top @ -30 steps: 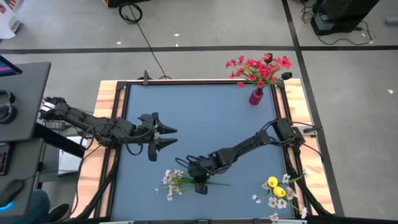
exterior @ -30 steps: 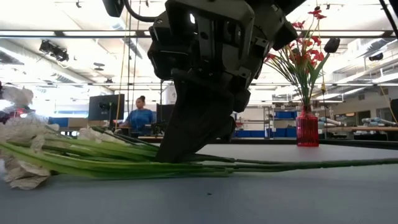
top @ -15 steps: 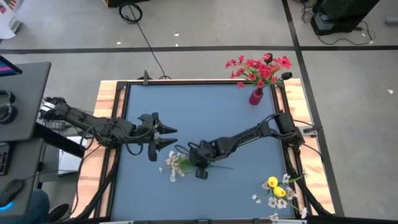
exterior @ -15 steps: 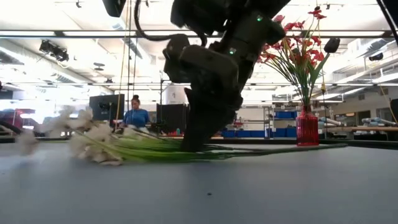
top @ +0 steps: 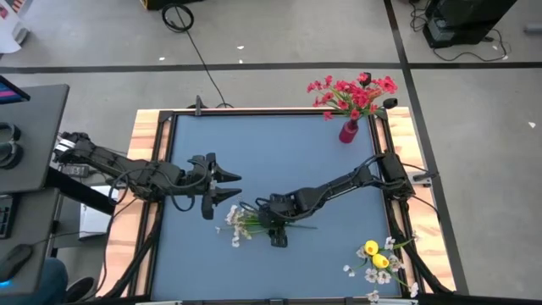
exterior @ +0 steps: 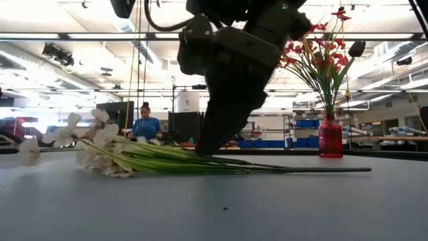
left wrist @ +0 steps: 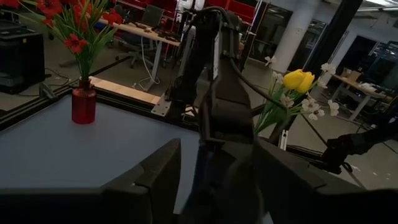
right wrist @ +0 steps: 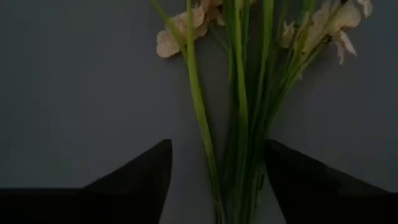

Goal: Sort flowers into vase by color
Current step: Put the white flowers into the transparent vase

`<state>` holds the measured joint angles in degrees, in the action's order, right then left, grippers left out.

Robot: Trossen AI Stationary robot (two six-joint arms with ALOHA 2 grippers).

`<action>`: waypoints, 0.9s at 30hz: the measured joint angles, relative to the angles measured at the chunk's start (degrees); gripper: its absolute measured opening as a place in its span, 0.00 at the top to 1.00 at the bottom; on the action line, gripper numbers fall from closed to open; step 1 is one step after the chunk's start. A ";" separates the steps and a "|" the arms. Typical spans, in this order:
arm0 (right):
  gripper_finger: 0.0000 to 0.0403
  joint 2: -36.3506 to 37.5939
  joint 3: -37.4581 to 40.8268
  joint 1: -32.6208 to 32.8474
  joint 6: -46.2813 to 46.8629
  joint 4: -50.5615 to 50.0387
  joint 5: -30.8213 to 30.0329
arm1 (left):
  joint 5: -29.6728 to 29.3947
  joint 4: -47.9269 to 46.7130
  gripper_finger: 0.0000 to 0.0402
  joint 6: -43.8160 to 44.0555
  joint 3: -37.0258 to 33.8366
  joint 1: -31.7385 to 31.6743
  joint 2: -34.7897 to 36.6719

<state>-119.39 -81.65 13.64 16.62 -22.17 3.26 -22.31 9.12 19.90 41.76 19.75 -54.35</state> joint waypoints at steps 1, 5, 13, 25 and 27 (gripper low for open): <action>0.33 -0.02 0.00 0.34 -0.96 -0.05 -0.96 | 0.00 0.09 0.49 0.00 0.00 -0.01 0.00; 0.28 -0.78 0.00 1.09 -3.92 0.16 -4.45 | 0.00 0.01 0.49 0.00 0.00 -0.01 0.00; 0.34 -2.31 -0.01 1.02 -8.72 0.93 -6.45 | 0.00 -0.02 0.49 0.00 0.00 -0.01 0.00; 0.80 -3.06 -0.13 0.48 -8.62 1.50 -6.36 | 0.00 0.02 0.49 0.01 0.00 -0.02 0.00; 0.91 -2.60 -0.11 0.14 -7.55 1.25 -6.13 | 0.00 0.02 0.49 0.01 0.00 -0.01 0.00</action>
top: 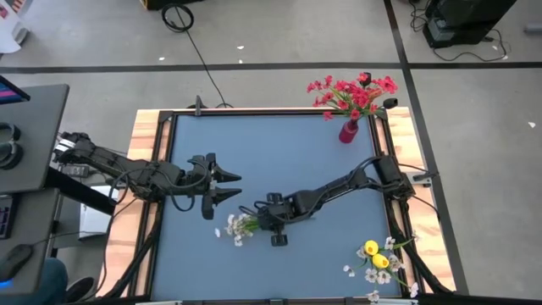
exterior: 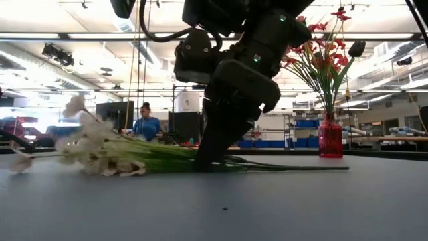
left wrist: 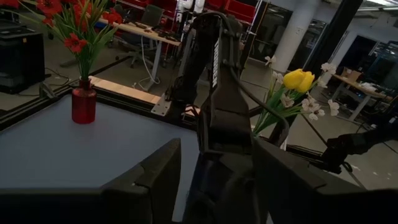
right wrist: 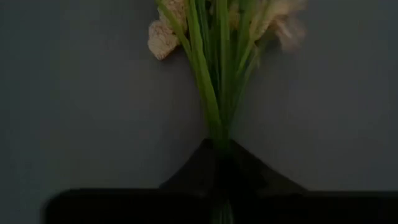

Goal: Sort flowers into vase by color
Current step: Put the white flowers into the transparent vase

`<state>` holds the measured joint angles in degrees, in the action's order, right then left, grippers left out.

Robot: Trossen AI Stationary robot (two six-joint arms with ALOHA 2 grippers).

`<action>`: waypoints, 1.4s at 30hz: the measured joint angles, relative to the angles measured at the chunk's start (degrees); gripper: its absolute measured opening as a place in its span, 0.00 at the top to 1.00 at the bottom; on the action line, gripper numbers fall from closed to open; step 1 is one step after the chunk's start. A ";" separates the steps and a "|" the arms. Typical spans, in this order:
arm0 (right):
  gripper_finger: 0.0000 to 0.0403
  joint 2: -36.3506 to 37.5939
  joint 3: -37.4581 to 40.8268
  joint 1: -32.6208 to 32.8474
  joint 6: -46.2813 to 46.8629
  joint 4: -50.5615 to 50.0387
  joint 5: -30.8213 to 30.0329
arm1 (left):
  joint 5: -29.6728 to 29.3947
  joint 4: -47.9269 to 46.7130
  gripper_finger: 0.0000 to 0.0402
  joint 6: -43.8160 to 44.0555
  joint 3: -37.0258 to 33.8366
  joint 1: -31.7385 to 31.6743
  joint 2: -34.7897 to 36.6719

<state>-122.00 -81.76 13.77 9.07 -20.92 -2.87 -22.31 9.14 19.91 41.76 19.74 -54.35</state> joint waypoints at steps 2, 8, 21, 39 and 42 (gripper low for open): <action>0.96 0.88 0.18 -0.22 1.02 -0.61 -0.37 | 0.00 0.00 0.49 -0.01 0.00 -0.01 0.00; 0.97 7.08 0.18 -0.61 2.96 0.15 -4.96 | 0.00 0.00 0.49 -0.01 0.00 0.00 0.00; 0.97 31.29 16.04 -1.20 6.40 10.66 -7.83 | 0.00 0.02 0.49 0.01 0.00 -0.01 0.00; 0.97 84.48 55.18 -1.04 18.64 41.22 8.19 | 0.00 0.00 0.49 0.01 0.00 -0.01 0.00; 0.97 89.96 60.21 -1.06 21.94 48.17 13.45 | 0.00 0.02 0.49 0.01 0.00 0.00 0.00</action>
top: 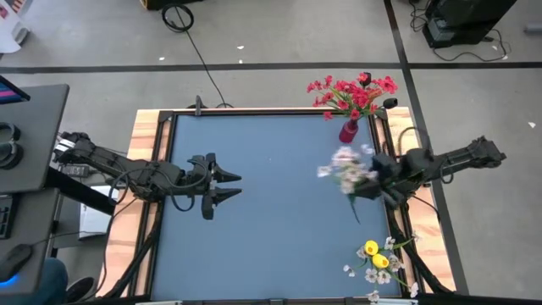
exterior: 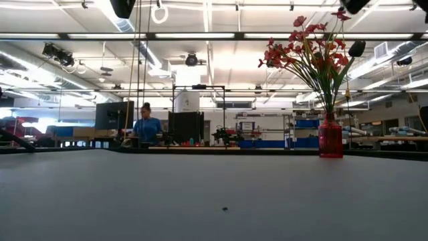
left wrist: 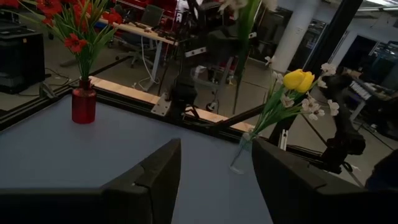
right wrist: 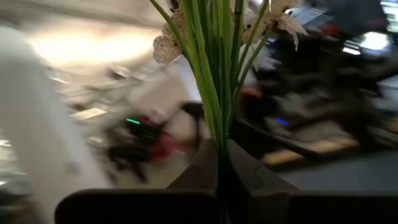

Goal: Sort flowers into vase by color
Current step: Put the white flowers into the transparent vase

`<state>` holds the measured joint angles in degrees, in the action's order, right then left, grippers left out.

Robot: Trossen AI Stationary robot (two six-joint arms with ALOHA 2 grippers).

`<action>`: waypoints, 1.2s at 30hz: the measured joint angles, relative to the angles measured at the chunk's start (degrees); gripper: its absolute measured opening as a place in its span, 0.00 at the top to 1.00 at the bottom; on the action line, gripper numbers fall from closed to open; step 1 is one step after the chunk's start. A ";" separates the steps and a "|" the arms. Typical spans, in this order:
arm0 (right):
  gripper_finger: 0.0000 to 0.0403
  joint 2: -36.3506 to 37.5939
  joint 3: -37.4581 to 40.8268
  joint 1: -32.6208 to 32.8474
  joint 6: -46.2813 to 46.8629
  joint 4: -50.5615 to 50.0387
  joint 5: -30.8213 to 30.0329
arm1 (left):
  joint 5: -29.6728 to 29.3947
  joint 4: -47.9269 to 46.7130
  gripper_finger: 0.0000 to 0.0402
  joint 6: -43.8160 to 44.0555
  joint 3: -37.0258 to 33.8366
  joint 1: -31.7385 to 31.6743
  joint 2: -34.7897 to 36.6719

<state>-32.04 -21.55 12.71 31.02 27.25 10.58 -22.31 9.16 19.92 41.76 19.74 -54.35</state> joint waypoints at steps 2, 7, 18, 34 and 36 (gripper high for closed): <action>0.97 2.80 3.21 0.02 1.97 4.95 3.46 | 0.00 -0.02 0.49 0.00 0.00 -0.02 0.00; 0.97 6.10 10.09 0.02 3.77 16.62 10.59 | 0.00 -0.01 0.49 0.00 0.00 -0.02 0.00; 0.97 5.08 14.59 6.57 2.18 30.92 17.36 | 0.00 -0.01 0.49 0.00 0.00 -0.02 0.00; 0.97 -9.57 14.59 19.22 -9.61 39.24 13.27 | 0.00 -0.01 0.49 0.00 0.00 -0.02 0.00; 0.97 -11.06 14.59 20.49 -9.83 41.97 12.71 | 0.00 -0.01 0.49 -0.02 0.00 -0.02 0.00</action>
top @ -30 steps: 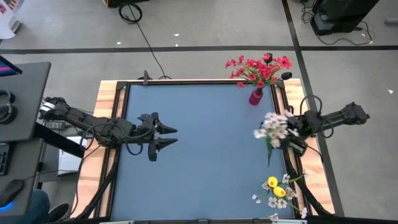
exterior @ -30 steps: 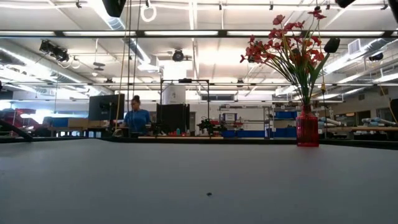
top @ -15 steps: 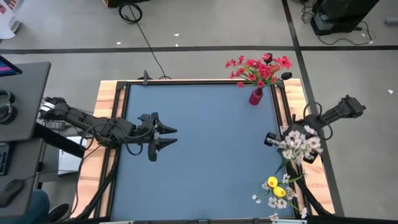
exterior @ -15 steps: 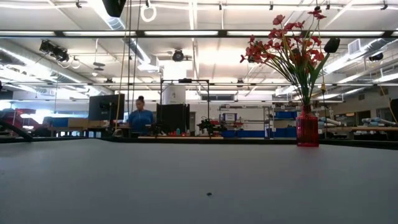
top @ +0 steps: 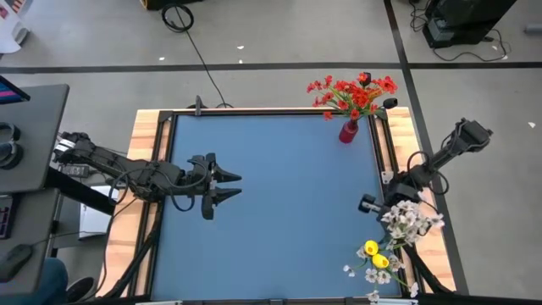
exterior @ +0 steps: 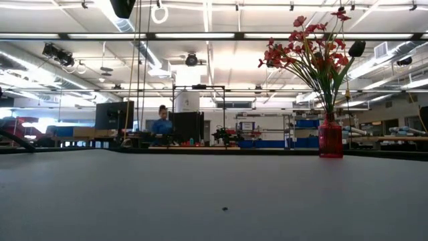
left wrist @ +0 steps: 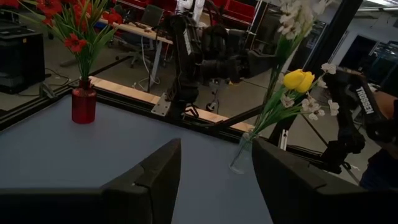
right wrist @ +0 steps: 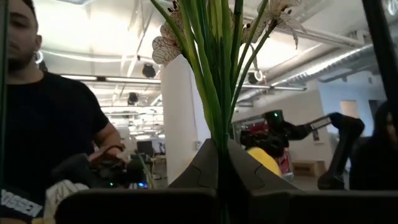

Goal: Sort flowers into vase by color
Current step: Put the white flowers into the transparent vase

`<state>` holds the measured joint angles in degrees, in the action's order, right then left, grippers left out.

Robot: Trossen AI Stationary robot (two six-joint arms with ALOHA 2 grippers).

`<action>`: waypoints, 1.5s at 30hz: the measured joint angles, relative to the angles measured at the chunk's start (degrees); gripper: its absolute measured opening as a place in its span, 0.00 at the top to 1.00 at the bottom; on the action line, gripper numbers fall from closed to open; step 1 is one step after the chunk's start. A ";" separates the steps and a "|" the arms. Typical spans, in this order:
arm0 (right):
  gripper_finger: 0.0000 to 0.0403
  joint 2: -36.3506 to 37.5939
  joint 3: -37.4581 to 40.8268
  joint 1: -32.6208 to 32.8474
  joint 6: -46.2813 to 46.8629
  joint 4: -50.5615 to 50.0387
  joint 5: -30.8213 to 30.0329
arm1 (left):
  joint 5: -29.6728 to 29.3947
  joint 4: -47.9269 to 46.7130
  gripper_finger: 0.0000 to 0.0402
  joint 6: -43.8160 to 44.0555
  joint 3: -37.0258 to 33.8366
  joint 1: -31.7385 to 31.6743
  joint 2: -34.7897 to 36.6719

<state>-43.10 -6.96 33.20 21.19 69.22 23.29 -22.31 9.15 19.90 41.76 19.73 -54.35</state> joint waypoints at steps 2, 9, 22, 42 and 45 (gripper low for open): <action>0.97 -1.30 0.00 0.99 -0.62 1.09 -0.58 | 0.00 0.02 0.49 0.02 0.00 0.01 0.00; 0.96 -4.85 0.00 2.98 -3.18 1.72 -1.11 | 0.00 0.00 0.49 0.02 0.00 0.01 0.00; 0.94 -8.66 0.00 3.19 -3.41 1.19 4.44 | 0.00 0.00 0.49 0.02 0.00 0.00 0.00; 0.86 -11.41 -0.04 3.19 -1.85 -1.69 8.95 | 0.00 0.00 0.49 0.02 0.00 0.00 0.00; 0.79 -10.97 -0.04 3.19 -2.01 -0.96 8.95 | 0.00 0.00 0.49 0.01 0.00 0.00 0.00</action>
<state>-54.06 -7.01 36.38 19.18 68.25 32.24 -22.31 9.15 19.92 41.76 19.73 -54.35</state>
